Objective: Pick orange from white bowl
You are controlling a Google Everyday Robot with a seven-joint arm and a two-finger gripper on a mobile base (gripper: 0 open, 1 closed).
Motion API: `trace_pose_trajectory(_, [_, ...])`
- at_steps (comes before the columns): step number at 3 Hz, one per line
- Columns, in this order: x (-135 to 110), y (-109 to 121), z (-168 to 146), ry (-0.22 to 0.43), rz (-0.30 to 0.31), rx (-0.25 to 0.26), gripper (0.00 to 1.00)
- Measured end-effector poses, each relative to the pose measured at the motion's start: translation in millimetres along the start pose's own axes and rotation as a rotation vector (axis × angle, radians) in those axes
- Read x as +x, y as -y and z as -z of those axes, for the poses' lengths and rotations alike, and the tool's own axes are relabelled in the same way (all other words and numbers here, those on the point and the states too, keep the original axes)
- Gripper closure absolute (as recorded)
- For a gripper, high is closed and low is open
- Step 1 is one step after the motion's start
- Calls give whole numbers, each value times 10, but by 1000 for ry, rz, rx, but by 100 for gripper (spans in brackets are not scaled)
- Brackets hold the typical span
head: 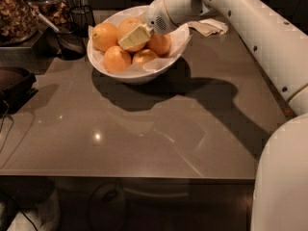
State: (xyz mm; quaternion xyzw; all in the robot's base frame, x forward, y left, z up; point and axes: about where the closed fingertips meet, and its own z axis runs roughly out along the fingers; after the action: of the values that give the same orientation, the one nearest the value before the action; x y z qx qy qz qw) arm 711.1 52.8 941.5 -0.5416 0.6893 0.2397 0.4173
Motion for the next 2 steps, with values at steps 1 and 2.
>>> trace_pose_trajectory(1, [-16,-14,-13,45,-12,11,88])
trace_pose_trajectory(2, [-183,-52,14,59,26,6,100])
